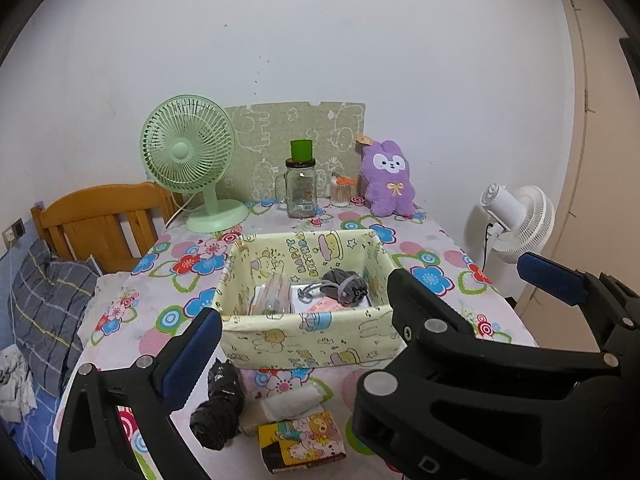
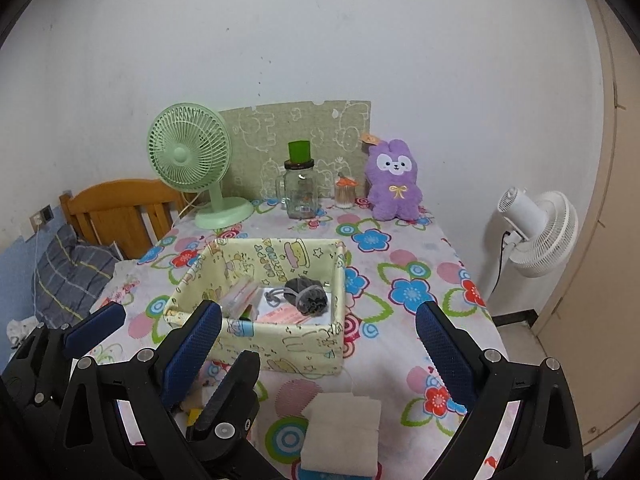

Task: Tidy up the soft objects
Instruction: 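Open both tools and withdraw them from the basket toward the remaining items, then grasp cartoon tissue pack with left tool while right tool grasps white towel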

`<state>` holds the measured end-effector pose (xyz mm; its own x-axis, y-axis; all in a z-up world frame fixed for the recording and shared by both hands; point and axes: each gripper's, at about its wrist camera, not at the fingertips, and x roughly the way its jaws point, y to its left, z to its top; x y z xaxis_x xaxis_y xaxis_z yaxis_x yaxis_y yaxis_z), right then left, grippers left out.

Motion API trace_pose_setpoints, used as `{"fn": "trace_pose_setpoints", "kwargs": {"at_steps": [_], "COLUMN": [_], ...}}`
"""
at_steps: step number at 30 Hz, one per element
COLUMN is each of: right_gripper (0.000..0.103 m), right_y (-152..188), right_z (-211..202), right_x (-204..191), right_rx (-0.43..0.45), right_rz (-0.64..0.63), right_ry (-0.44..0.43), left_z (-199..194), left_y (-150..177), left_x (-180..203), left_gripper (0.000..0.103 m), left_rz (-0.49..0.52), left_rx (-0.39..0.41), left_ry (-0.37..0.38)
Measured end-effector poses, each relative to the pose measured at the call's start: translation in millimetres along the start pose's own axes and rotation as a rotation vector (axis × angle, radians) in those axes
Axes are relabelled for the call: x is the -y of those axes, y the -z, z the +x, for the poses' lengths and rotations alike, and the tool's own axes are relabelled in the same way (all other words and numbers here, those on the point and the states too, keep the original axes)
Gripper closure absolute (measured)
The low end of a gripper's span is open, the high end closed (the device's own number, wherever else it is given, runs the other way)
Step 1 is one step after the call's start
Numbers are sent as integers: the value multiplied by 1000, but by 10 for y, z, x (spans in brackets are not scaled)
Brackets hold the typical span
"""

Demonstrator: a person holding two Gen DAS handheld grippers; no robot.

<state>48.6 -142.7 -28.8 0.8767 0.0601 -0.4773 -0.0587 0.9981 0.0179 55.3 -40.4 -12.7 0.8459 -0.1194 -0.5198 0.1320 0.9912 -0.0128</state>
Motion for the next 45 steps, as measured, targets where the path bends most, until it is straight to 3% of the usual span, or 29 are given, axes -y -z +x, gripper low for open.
{"fn": "trace_pose_setpoints", "kwargs": {"at_steps": [32,45], "right_gripper": [4,4], "right_y": [567,823], "right_z": [150,429], "right_x": [81,134], "right_rx": [-56,-123], "right_rz": [2,21], "right_ry": [24,0], "left_z": [189,472], "left_y": [547,788], "left_x": [87,30], "left_gripper": [0,0], "left_rz": [-9,-36], "left_rx": [-53,-132], "left_ry": [39,42]}}
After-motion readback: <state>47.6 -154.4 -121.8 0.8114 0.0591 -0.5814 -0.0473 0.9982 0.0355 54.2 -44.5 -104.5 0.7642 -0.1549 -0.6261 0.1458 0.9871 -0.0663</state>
